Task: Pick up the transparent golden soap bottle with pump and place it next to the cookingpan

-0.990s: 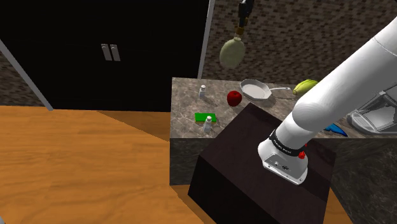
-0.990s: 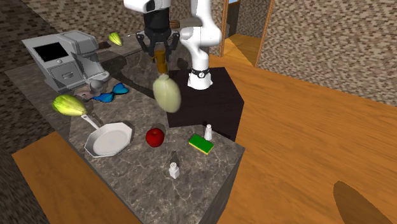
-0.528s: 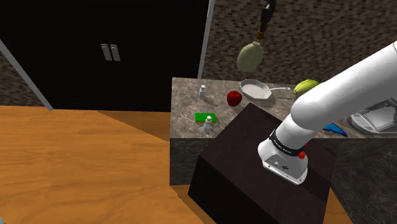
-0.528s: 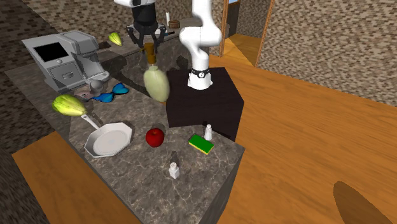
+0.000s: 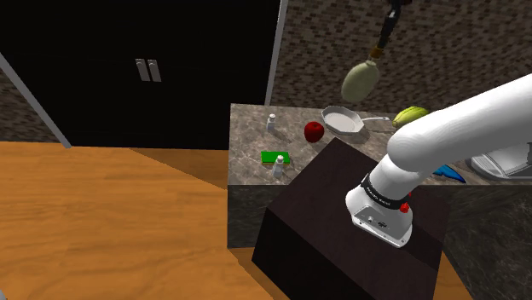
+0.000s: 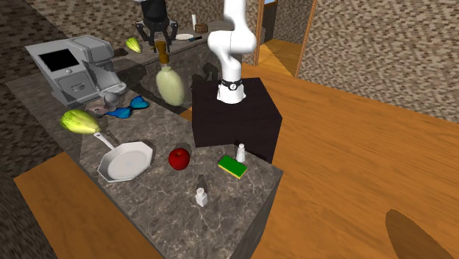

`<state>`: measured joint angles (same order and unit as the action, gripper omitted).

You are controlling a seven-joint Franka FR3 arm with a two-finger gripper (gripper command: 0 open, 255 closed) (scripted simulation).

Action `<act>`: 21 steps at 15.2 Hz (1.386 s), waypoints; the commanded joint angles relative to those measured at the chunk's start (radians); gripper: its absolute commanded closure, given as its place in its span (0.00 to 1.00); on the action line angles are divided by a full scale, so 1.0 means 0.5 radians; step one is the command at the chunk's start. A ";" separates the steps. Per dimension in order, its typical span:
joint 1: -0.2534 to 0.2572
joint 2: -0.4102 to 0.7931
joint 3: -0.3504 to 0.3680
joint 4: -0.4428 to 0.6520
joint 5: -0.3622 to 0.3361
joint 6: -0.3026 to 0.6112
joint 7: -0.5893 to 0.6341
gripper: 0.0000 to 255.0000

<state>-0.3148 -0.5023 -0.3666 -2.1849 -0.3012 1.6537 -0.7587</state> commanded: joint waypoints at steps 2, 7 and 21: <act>-0.068 -0.104 -0.088 -0.072 -0.083 0.001 -0.123 1.00; -0.172 -0.222 -0.239 -0.112 -0.212 -0.015 -0.332 1.00; -0.269 -0.285 -0.451 -0.364 -0.376 0.233 -0.464 1.00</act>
<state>-0.4479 -0.6461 -0.5858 -2.3525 -0.4848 1.7536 -0.9926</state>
